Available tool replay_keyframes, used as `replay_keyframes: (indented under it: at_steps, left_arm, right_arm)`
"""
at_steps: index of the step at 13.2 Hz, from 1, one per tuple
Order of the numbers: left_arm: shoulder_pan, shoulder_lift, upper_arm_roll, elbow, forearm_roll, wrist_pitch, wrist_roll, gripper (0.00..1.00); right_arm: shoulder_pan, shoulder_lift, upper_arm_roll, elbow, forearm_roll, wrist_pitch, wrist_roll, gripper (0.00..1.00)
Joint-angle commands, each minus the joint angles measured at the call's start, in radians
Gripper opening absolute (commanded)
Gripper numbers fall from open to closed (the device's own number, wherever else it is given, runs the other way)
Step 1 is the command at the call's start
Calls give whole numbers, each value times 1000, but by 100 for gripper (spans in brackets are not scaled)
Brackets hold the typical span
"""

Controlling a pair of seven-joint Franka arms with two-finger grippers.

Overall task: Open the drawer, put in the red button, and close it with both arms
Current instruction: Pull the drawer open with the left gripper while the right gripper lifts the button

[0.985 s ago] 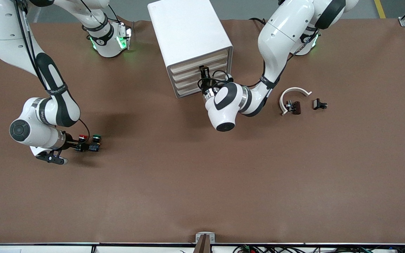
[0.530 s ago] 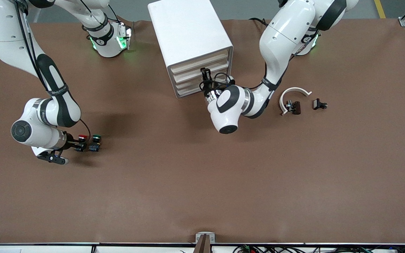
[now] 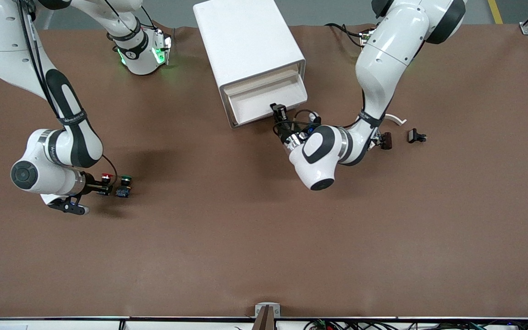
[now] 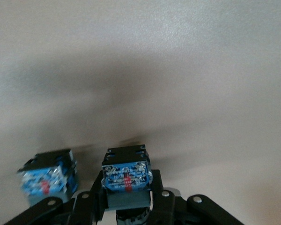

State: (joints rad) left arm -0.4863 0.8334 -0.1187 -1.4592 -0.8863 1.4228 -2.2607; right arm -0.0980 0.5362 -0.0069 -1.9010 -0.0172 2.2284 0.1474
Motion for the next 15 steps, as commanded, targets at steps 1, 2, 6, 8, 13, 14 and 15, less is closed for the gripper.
replay_keyframes:
  at_steps: [1, 2, 6, 8, 13, 14, 15]
  left_arm:
    - [41, 7, 24, 39, 6, -4, 15, 0]
    - [48, 10, 27, 55, 7, -4, 13, 0]
    - [54, 12, 53, 77, 7, -1, 18, 14]
    - [55, 6, 73, 79, 7, -2, 18, 24]
    - [57, 3, 97, 114, 12, -5, 20, 100]
    - [60, -2, 103, 137, 15, -10, 20, 100]
    - [57, -14, 128, 175, 44, -13, 21, 100]
  right_arm:
    - [17, -96, 10, 37, -3, -183, 17, 23]
    - [23, -117, 10, 62, -3, -261, 32, 23]
    - [119, -208, 13, 170, -3, -579, 246, 23]
    - [194, -235, 13, 220, 0, -697, 381, 23]
    - [436, -262, 13, 333, 178, -872, 896, 23]
    - [495, -259, 13, 350, 228, -869, 1029, 23]
    - [548, -256, 13, 365, 273, -865, 1145, 23]
